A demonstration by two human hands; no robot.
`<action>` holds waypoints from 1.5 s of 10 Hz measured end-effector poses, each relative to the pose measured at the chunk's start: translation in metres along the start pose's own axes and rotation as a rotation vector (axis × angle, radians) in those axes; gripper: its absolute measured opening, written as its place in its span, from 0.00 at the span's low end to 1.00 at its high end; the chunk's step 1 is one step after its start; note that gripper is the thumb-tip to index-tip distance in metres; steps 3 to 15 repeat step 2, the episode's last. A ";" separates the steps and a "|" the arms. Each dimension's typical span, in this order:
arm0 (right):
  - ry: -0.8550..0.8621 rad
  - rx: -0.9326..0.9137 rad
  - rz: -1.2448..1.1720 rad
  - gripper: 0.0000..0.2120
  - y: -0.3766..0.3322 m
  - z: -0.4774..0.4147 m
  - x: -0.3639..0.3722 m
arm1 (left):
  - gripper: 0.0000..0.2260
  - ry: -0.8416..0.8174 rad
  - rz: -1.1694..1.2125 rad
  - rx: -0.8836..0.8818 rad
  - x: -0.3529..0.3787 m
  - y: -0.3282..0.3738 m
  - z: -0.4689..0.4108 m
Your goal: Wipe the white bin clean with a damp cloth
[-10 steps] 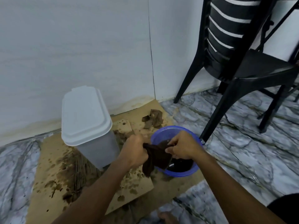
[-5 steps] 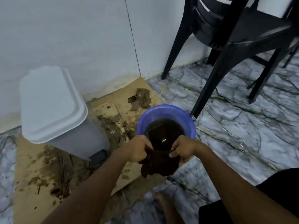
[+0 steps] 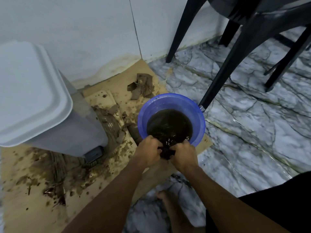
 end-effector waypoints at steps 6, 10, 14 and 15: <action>0.068 0.007 -0.023 0.12 -0.011 0.017 -0.005 | 0.14 0.074 0.113 0.012 0.006 -0.007 0.019; 0.068 0.007 -0.023 0.12 -0.011 0.017 -0.005 | 0.14 0.074 0.113 0.012 0.006 -0.007 0.019; 0.068 0.007 -0.023 0.12 -0.011 0.017 -0.005 | 0.14 0.074 0.113 0.012 0.006 -0.007 0.019; 0.068 0.007 -0.023 0.12 -0.011 0.017 -0.005 | 0.14 0.074 0.113 0.012 0.006 -0.007 0.019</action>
Point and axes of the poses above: each hand's wrist, its own z-axis away from the middle knuckle, its own x-axis out of the palm, y = z × x, the point moved 9 cm from there along -z, towards the middle knuckle, and after that the axes turned 7 degrees about x, right-handed, at the moved point
